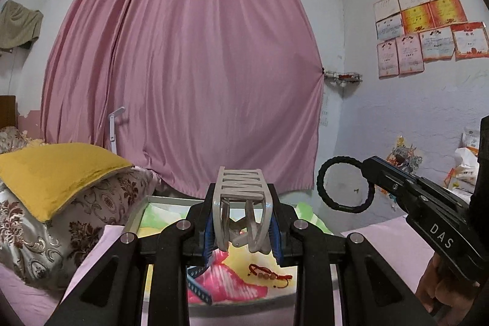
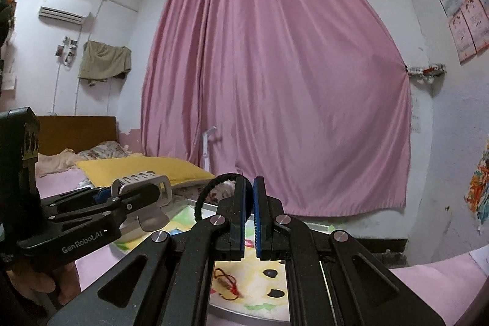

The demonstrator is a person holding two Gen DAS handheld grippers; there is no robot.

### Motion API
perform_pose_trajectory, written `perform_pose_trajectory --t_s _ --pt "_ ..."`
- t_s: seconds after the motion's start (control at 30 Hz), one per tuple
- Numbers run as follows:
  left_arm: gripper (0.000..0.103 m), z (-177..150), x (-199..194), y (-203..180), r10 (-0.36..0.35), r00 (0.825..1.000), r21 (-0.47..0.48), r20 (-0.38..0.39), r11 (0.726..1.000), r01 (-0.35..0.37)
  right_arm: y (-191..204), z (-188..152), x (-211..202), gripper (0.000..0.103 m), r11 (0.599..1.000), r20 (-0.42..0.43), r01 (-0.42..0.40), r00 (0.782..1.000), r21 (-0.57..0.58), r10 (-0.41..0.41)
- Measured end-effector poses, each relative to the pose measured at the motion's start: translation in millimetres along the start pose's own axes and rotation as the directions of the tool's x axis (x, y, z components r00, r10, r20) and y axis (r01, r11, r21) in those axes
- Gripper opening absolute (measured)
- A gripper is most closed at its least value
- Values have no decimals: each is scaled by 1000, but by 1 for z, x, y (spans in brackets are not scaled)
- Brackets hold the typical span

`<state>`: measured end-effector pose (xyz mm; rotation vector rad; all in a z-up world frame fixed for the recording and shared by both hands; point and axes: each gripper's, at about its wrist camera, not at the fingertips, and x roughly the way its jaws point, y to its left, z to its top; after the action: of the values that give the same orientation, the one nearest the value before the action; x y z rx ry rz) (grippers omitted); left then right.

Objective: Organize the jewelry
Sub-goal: 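Carry the hair tie with the right tool while the left tool carries the stand over the tray, then open the right tool releasing the hair tie while the left tool releases the stand into the tray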

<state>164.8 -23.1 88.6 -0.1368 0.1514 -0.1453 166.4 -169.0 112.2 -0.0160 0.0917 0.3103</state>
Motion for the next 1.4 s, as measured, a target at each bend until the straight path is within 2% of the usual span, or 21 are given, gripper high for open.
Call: perform_pose_trajectory --t_s 0.1,0.2,0.27,0.33,0.4,0.67,0.77,0.83,1.07,1.17,1.23,1.3,1.4 --pt "27 -3 16 -1 -3 999 -4 -46 1000 3 -10 -3 18 4 999 -56 13 998 29 -12" --pt "27 -8 37 2 -22 990 -21 -140 1000 19 -19 -14 46 4 998 -186 36 982 49 -26" --pt "27 -13 49 6 -56 977 -60 -207 997 45 -29 -23 64 4 996 -278 44 960 76 -21" --pt "27 -17 59 7 -47 964 -53 -263 998 34 -39 -35 82 4 993 -370 48 929 112 -3" --pt "27 -21 64 7 -40 952 -41 -302 999 29 -48 -44 91 4 987 -426 39 904 156 31" --pt "27 -43 81 2 -53 884 -11 -465 998 54 -56 -78 104 4 970 -542 22 832 242 117" --pt "27 -47 84 0 -45 870 1 -492 999 52 -54 -88 109 4 968 -568 15 812 250 134" --pt "27 -46 83 0 -46 871 -1 -490 999 52 -53 -91 110 4 968 -579 12 803 251 140" --pt "27 -45 83 1 -51 869 -7 -492 999 54 -52 -91 108 5 962 -587 19 796 271 149" --pt "27 -44 82 5 -76 871 -34 -485 997 68 -54 -90 105 5 958 -584 25 797 285 152" --pt "34 -43 80 8 -90 875 -58 -476 996 71 -53 -89 102 6 960 -577 32 805 279 140" --pt "53 -42 76 11 -104 883 -83 -458 994 74 -54 -85 97 7 962 -562 43 818 271 122" --pt "56 -39 70 13 -112 899 -101 -423 992 76 -58 -80 89 10 960 -530 59 843 272 98"
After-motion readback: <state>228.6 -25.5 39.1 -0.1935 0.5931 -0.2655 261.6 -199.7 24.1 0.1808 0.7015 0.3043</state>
